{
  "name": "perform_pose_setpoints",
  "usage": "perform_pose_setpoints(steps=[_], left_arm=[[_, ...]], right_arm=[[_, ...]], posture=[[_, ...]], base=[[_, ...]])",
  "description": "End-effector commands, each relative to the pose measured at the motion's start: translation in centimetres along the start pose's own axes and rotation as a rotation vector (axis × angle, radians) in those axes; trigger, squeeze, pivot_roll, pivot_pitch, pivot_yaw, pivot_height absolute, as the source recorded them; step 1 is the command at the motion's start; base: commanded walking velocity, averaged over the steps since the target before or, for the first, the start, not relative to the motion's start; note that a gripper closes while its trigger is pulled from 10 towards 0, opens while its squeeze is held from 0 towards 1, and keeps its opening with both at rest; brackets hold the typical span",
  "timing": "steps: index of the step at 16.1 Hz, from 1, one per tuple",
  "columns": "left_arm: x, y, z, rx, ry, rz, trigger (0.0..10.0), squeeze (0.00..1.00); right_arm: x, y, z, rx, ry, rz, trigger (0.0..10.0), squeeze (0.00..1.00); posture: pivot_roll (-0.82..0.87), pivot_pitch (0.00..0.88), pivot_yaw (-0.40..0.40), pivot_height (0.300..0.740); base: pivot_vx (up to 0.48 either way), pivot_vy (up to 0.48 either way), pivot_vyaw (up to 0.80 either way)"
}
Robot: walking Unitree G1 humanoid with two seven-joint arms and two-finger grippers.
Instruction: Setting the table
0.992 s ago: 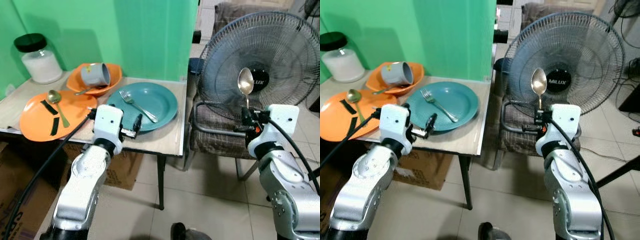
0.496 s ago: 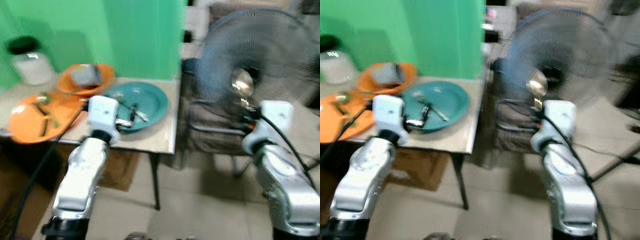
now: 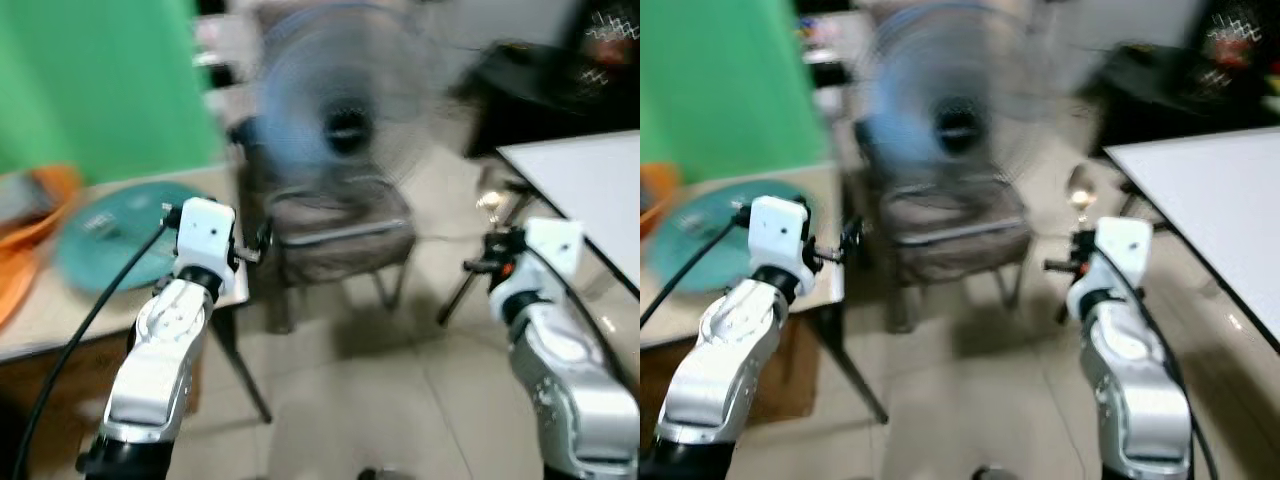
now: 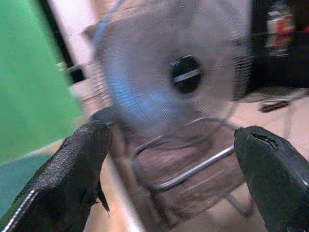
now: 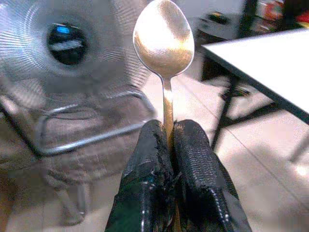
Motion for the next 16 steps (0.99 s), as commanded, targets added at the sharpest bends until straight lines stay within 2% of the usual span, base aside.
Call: perform_pose_setpoints(steps=[1, 2, 4, 6, 7, 8, 9, 12, 14, 16], left_arm=[[0.0, 0.3, -0.2, 0.008, 0.009, 0.005, 10.0, 0.00], [0.2, 0.3, -0.1, 0.017, 0.010, -0.001, 10.0, 0.00], [0.3, 0.6, 0.3, 0.024, 0.002, -0.002, 10.0, 0.00], [0.5, 1.2, 0.2, 0.051, 0.005, 0.011, 10.0, 0.00], [0.7, 1.2, 0.3, 0.062, 0.000, 0.012, 10.0, 0.00], [0.8, 1.2, 0.3, 0.022, 0.003, 0.015, 10.0, 0.00], [0.9, 1.2, 0.3, 0.018, 0.005, 0.009, 10.0, 0.00], [1.0, 1.0, 0.2, 0.025, 0.013, 0.003, 10.0, 0.00], [1.2, 1.2, 0.5, 0.049, -0.002, 0.009, 10.0, 0.00], [1.3, 1.1, 0.4, 0.010, 0.007, 0.010, 10.0, 0.00]], right_arm=[[-0.3, -0.2, 0.3, 0.008, -0.009, -0.016, 10.0, 0.00], [-0.4, -0.7, 0.2, 0.025, -0.001, -0.049, 10.0, 0.00], [-0.6, -0.5, -0.1, 0.027, 0.017, -0.051, 10.0, 0.00], [-0.8, -0.4, -0.2, 0.028, 0.021, -0.059, 10.0, 0.00], [-0.9, -0.5, -0.2, 0.029, 0.020, -0.068, 10.0, 0.00], [-0.9, -0.6, -0.1, 0.028, 0.017, -0.073, 10.0, 0.00], [-0.9, -0.7, 0.0, 0.028, 0.017, -0.076, 10.0, 0.00], [-0.8, -0.6, 0.1, 0.025, 0.016, -0.079, 10.0, 0.00], [-0.7, -0.6, 0.2, 0.024, 0.014, -0.079, 10.0, 0.00], [-0.7, -0.5, 0.2, 0.025, 0.013, -0.080, 10.0, 0.00]], posture=[[0.04, 0.000, 0.046, 0.740], [0.05, 0.000, 0.045, 0.740], [0.05, 0.000, 0.052, 0.740], [0.03, 0.000, 0.062, 0.740], [0.03, 0.000, 0.065, 0.740], [0.03, 0.000, 0.066, 0.740], [0.03, 0.000, 0.066, 0.740], [0.03, 0.000, 0.061, 0.740], [0.03, 0.000, 0.065, 0.740], [0.03, 0.000, 0.069, 0.740]], base=[[0.000, 0.382, -0.80], [0.000, 0.480, -0.80], [0.000, 0.480, -0.80], [0.000, 0.000, -0.80], [0.000, -0.480, -0.80], [0.000, -0.480, -0.80], [0.000, 0.000, -0.80], [0.000, 0.480, -0.80], [0.000, -0.435, -0.80], [0.000, 0.240, -0.80]])
Point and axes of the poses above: a point about 5 cm out from each wrist's last joint towards the gripper, its own x axis pointing out of the wrist towards the gripper, its own z axis along the axis of the wrist's last joint, y = z × x, the point moved 2 cm from there along x, pointing out of the wrist towards the gripper, and after that the axes turned 5 degrees about x, right-handed, at the moved point
